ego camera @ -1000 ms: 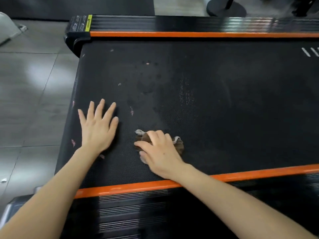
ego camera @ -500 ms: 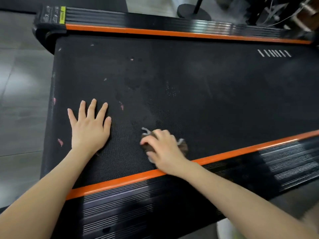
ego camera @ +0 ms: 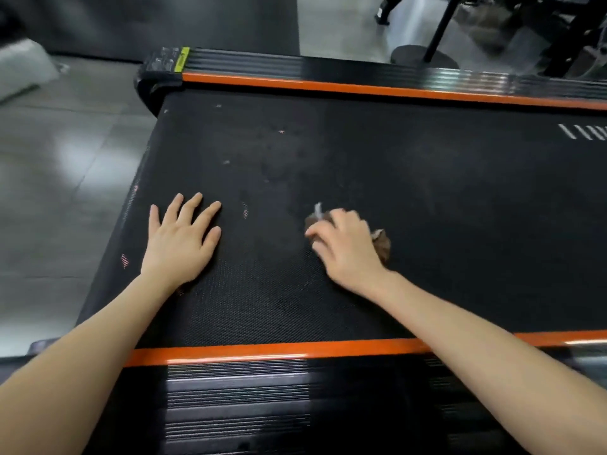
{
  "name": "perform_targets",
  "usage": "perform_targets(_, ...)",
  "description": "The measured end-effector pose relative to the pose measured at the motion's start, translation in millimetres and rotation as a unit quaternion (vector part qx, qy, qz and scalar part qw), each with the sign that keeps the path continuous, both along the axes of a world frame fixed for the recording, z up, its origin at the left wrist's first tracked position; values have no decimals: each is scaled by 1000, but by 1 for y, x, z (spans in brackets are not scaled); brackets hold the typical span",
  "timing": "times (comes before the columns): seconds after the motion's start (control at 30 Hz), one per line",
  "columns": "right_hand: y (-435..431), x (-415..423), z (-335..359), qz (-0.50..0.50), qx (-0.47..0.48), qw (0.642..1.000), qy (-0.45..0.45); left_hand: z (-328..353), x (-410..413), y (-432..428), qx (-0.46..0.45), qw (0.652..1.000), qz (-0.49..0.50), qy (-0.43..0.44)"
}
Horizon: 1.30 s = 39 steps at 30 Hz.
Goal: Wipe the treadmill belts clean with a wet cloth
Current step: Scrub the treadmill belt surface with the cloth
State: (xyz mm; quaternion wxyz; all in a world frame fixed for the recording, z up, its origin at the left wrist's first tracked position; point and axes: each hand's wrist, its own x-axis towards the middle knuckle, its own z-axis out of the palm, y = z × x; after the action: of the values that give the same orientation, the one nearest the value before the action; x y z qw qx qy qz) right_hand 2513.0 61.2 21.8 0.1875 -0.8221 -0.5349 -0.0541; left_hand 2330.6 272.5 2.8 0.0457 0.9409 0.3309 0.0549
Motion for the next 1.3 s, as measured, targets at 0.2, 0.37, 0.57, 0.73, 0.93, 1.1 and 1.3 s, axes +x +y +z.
perform_targets(0.2, -7, -39, -6, 236, -8, 971, 19, 3, 0, -1, 7, 1000, 13, 25)
perform_targets(0.37, 7, -18, -9, 197, 17, 980, -12, 6, 4, -5, 35, 997, 14, 65)
perform_targets(0.57, 30, 25, -13, 66, 36, 994, -73, 5, 5, -4, 63, 994, 6, 89)
perform_targets(0.73, 65, 35, -16, -53, 24, 997, -60, 6, 6, 3, 64, 993, -16, 93)
perform_targets(0.93, 53, -18, -10, -5, 21, 998, -65, 19, 12, 74, 57, 997, 5, -46)
perform_targets(1.1, 55, -66, -5, 77, -4, 997, -28, 22, 32, 133, 36, 999, 7, 21)
perform_targets(1.3, 155, -38, -9, -101, 6, 994, -37, 0, 44, 131, -12, 999, -34, 9)
